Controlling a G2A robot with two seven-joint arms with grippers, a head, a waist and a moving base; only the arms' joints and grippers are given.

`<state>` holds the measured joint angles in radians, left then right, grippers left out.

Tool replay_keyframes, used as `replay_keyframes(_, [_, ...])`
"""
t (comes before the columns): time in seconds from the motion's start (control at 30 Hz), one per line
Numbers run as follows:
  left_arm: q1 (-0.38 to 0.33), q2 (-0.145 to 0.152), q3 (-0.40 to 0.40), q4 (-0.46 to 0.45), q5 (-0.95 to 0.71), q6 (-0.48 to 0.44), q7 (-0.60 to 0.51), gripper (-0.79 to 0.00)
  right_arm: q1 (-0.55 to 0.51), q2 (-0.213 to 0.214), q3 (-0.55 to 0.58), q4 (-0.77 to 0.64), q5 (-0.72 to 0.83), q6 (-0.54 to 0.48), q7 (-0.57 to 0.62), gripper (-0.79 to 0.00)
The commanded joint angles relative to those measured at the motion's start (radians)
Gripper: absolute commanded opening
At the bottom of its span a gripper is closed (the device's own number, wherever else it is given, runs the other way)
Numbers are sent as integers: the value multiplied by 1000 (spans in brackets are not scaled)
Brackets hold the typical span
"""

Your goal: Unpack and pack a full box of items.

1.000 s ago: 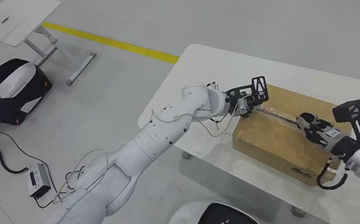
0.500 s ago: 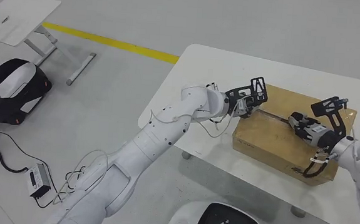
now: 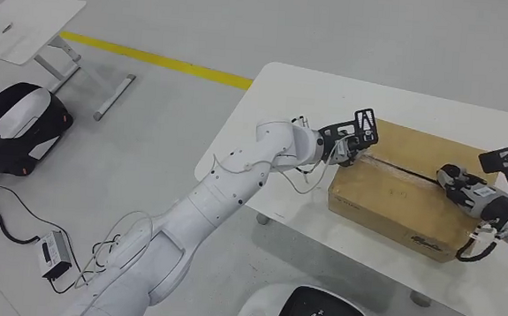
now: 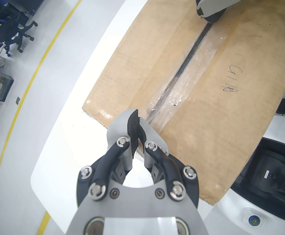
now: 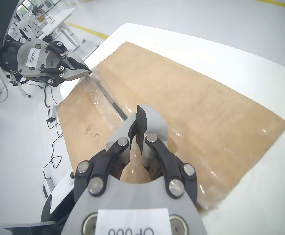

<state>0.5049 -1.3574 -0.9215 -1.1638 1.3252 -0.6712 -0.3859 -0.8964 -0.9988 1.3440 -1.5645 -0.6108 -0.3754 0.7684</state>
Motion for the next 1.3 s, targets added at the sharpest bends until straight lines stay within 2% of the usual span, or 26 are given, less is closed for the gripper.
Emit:
replay_keyframes(0.0, [-1, 0, 0, 1, -1, 0, -1, -785, -16, 4, 20, -4, -5, 5, -1, -785])
replay_keyframes(0.5, [0, 5, -21, -13, -6, -5, -3, -785, -104, 31, 169, -84, 21, 15, -33, -785])
replay_keyframes(0.67, [19, 18, -59, -40, -6, -14, -3, -785, -106, 33, 174, -145, 49, 10, -33, -785])
replay_keyframes(0.77, [40, 28, -89, -68, 1, -15, -6, -742, -98, 34, 162, -166, 43, 5, -25, -785])
replay_keyframes(0.9, [80, 44, -131, -116, 17, -13, -13, -628, -89, 32, 132, -181, 65, -8, -29, -785])
replay_keyframes(0.97, [103, 53, -154, -140, 35, -7, -17, -465, -82, 30, 105, -179, 64, -19, -32, -785])
replay_keyframes(1.0, [117, 58, -168, -148, 41, -5, -19, -249, -80, 28, 87, -175, 65, -25, -39, -785])
replay_keyframes(1.03, [130, 63, -183, -154, 42, -6, -18, 0, -78, 25, 69, -166, 72, -26, -51, -785])
replay_keyframes(1.27, [199, 92, -286, -192, 23, -14, -22, 0, -19, 0, -80, -107, 47, -20, -115, -785])
